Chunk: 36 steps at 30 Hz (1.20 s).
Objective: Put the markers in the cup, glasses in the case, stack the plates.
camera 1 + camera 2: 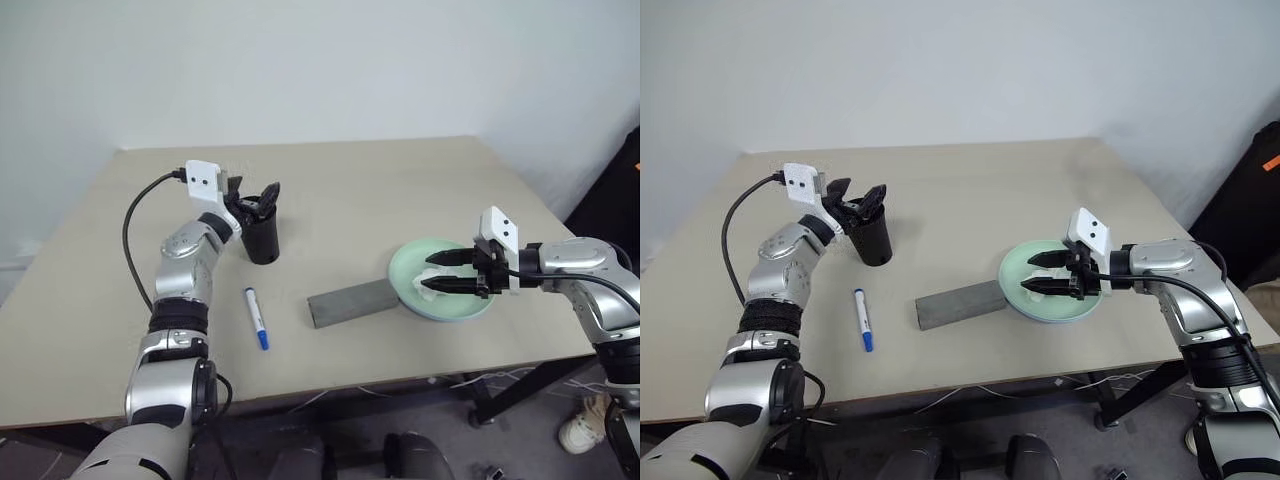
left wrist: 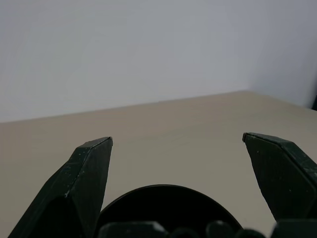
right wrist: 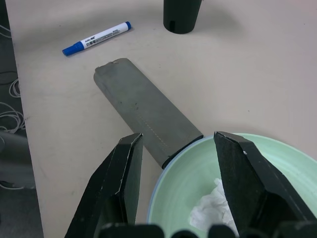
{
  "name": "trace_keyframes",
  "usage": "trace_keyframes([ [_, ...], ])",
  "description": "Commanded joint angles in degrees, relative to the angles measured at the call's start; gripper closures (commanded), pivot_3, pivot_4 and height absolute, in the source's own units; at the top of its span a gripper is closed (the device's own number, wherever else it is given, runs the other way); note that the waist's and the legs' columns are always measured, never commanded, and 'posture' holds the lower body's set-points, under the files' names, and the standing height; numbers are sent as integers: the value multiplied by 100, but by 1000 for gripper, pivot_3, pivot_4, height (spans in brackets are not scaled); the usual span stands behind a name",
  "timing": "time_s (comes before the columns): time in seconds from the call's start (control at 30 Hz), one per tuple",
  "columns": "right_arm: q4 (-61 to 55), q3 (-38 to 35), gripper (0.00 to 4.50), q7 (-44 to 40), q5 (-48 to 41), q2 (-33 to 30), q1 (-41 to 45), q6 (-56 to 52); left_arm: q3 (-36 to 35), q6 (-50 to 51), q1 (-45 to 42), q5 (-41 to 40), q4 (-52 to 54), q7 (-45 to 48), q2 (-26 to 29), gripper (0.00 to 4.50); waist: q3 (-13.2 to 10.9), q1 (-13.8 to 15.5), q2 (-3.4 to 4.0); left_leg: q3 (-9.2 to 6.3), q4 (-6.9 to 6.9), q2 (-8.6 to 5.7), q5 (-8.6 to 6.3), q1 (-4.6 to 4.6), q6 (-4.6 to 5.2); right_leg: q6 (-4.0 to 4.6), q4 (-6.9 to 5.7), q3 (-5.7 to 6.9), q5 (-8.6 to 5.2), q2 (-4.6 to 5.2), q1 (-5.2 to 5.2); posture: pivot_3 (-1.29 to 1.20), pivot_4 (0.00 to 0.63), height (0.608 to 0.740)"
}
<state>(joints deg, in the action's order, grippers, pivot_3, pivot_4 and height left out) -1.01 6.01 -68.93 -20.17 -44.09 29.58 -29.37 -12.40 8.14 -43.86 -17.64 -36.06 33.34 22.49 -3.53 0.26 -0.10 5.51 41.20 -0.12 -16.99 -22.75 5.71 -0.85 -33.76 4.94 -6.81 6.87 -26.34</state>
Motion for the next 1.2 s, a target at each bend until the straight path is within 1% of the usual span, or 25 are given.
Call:
trace_keyframes([
  [0.03, -168, -138, 2036, 22, -58, -48, 78, 20, -234, 649, 83, -484, 979, 477, 478, 20, -1, -23, -2, 0, 0, 1, 0, -1, -1, 0, 0, 0, 0, -1, -3, 0, 0, 723],
  [0.13, -213, -172, 2036, 27, -75, -81, 10, 5, -337, 1235, 355, -736, 1604, 729, 950, 20, -1, -33, -2, 2, -1, 8, -4, -1, -9, 0, -1, -1, 0, -7, -7, 0, 0, 723],
  [0.27, -237, -191, 2036, 24, -91, -98, -64, -10, -767, 2425, 998, -1454, 2670, 1160, 1757, 20, -2, -40, 0, 3, -4, 14, -8, 3, -17, 0, -2, 1, -1, -12, -7, 0, 0, 723],
  [0.33, -225, -174, 2036, 19, -87, -84, -57, -7, -904, 2782, 1283, -1642, 2976, 1196, 1992, 20, -3, -35, 1, 3, -5, 15, -8, 4, -18, 0, -3, 1, -2, -11, -7, 0, 0, 723],
  [0.47, -151, -114, 2036, -16, -68, -52, 19, 6, -1141, 3542, 1993, -2060, 3671, 1228, 2248, 20, -3, -17, 1, 4, -4, 15, -6, 10, -20, 2, -1, 5, -3, -4, 1, 0, 0, 723],
  [0.57, -125, -97, 2036, -61, -67, -59, 45, 17, -1187, 3887, 2455, -2257, 4219, 1029, 2161, 20, -3, -21, 2, 5, -5, 15, -7, 9, -20, 2, -1, 5, -3, -1, -4, 0, 0, 723],
  [0.67, -108, -57, 2036, -106, -65, -50, 70, 13, -849, 4090, 2949, -1990, 4706, 508, 1966, 20, -3, -24, 4, 5, -14, 16, -7, 10, -23, 2, -1, 5, -3, -1, -8, 0, 0, 723],
  [0.73, -106, -47, 2036, -119, -60, -44, 74, 9, -737, 4154, 3084, -1934, 4907, 270, 1833, 20, -3, -18, 5, 10, -25, 15, -6, 16, -26, 2, -1, 3, -2, 0, -8, 0, 0, 723],
  [0.83, -104, -20, 2036, -137, -52, -29, 97, 1, -514, 4445, 3126, -1921, 5070, -239, 1439, 20, -3, -14, 2, 7, -30, 17, 2, 13, -39, 3, -3, 9, -2, -5, -12, 0, 0, 723],
  [0.97, -88, -1, 2036, -146, -45, -29, 123, 2, -268, 4883, 3073, -1846, 5222, -827, 1091, 20, -3, -18, 2, 9, -31, 19, 4, 14, -43, 6, -2, 10, 1, -7, -10, 0, 0, 723],
  [1.03, -86, 2, 2036, -144, -43, -34, 121, 3, 22, 5084, 3052, -1603, 5261, -1060, 1156, 20, -3, -19, 2, 9, -31, 19, 4, 15, -43, 6, -2, 10, 1, -8, -9, 0, 0, 723],
  [1.13, -105, -2, 2036, -141, -52, -47, 103, 1, -81, 5305, 2888, -1566, 5080, -1464, 889, 20, -3, -19, 3, 9, -31, 20, 5, 15, -43, 7, -3, 10, 1, -11, -9, 0, 0, 723],
  [1.2, -106, -2, 2036, -141, -53, -48, 98, 3, 87, 5476, 2807, -1386, 5093, -1664, 875, 20, -3, -18, 2, 8, -31, 21, 5, 16, -43, 6, -2, 11, 1, -11, -8, 0, 0, 723],
])
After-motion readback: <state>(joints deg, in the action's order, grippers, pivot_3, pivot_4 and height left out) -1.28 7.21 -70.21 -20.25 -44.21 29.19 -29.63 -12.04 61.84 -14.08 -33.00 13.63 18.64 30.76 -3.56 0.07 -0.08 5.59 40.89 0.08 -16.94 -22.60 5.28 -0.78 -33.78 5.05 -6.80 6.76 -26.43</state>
